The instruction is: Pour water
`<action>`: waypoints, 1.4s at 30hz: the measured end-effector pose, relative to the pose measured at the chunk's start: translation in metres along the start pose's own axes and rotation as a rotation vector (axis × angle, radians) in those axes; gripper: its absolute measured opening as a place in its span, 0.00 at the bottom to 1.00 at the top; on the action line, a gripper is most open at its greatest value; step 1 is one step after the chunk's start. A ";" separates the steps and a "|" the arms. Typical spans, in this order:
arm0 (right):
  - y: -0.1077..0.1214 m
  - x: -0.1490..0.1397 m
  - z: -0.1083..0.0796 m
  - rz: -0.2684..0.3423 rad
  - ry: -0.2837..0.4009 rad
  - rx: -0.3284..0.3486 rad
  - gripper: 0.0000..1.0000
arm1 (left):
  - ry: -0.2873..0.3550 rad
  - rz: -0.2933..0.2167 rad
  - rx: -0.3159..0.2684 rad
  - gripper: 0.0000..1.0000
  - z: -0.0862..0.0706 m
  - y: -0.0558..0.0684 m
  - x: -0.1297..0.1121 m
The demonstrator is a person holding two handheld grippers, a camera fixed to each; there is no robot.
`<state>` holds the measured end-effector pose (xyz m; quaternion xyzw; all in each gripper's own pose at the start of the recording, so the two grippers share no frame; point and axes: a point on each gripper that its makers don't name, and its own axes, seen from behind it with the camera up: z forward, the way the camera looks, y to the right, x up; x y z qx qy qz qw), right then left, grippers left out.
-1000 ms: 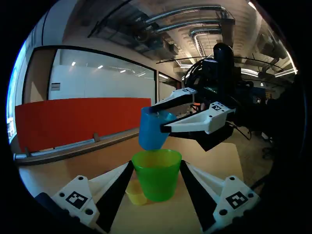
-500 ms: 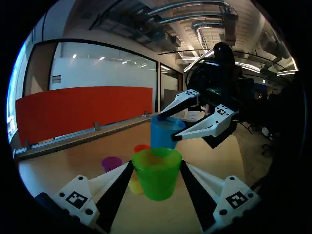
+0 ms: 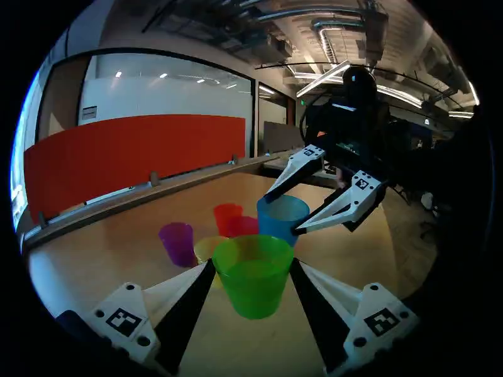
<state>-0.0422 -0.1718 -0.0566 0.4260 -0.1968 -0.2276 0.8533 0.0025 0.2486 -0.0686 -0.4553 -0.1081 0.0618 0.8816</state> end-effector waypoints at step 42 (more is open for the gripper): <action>-0.039 -0.082 0.015 0.101 -0.088 0.081 0.93 | -0.167 -0.019 -0.001 0.87 0.007 0.008 -0.071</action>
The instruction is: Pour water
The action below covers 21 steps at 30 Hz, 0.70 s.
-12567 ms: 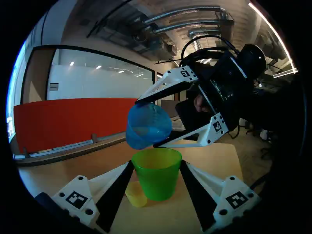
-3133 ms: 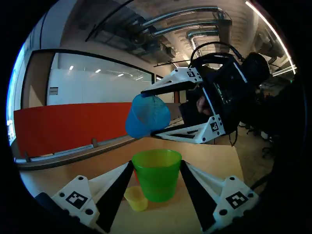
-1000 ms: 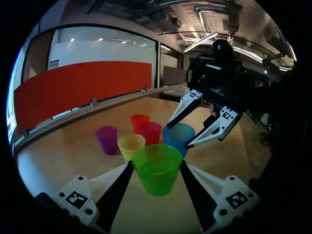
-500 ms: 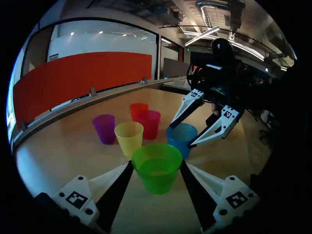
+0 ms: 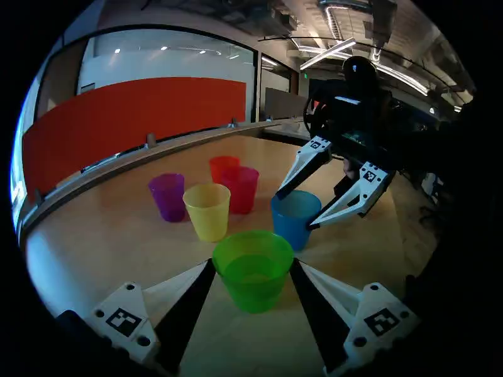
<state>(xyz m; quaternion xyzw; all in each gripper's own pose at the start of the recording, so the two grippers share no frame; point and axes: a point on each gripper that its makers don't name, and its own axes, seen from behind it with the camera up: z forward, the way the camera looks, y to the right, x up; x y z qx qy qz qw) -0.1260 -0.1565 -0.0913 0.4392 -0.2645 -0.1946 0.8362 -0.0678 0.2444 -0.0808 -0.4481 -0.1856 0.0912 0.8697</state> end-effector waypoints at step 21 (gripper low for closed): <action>-0.005 -0.003 -0.005 -0.016 -0.008 0.000 0.94 | -0.017 0.026 0.005 0.87 -0.004 0.008 -0.013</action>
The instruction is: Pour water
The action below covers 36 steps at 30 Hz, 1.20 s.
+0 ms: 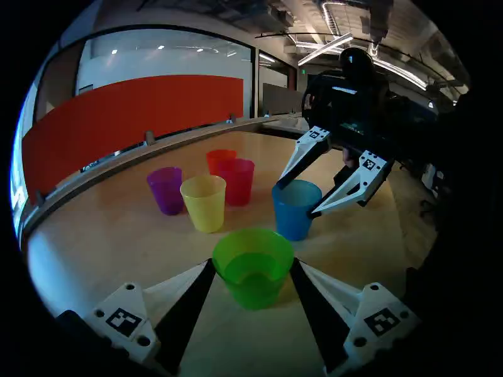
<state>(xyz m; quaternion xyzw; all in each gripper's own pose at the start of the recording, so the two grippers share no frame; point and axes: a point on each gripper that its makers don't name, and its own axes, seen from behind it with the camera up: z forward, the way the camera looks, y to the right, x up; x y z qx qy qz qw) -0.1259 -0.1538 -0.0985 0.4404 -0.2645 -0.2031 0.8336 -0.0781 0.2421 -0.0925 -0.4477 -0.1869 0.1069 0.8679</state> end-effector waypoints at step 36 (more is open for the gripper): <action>-0.002 -0.020 -0.005 0.035 -0.037 -0.026 1.00 | -0.004 0.006 0.019 0.89 -0.005 0.005 -0.009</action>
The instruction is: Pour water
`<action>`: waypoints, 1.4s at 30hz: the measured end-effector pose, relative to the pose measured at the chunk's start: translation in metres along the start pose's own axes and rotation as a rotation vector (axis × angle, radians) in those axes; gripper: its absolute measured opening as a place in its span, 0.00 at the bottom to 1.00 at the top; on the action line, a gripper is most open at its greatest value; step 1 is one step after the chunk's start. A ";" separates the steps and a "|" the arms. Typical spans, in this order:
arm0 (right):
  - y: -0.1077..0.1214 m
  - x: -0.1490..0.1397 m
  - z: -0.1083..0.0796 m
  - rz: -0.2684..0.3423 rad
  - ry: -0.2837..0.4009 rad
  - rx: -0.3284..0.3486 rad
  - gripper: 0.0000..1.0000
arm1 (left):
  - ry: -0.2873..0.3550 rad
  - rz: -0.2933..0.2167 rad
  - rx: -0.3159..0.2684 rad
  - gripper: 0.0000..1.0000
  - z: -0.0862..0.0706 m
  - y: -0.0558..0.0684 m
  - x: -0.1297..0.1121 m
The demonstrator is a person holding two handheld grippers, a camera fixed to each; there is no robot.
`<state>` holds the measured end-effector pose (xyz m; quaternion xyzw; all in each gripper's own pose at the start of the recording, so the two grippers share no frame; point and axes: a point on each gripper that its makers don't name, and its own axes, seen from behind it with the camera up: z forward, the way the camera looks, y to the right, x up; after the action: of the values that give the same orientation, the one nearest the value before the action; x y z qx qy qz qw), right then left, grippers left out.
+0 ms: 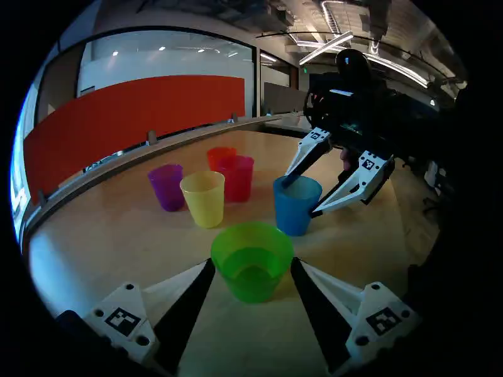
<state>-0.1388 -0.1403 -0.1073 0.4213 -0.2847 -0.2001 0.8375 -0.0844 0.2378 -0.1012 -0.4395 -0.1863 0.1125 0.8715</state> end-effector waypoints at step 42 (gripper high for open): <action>0.004 -0.033 -0.060 0.112 0.050 -0.171 1.00 | 0.010 -0.045 0.227 0.90 -0.073 -0.037 -0.006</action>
<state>-0.1246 -0.0838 -0.1431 0.3366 -0.2688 -0.1659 0.8871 -0.0577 0.1609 -0.1125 -0.3344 -0.1779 0.1110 0.9188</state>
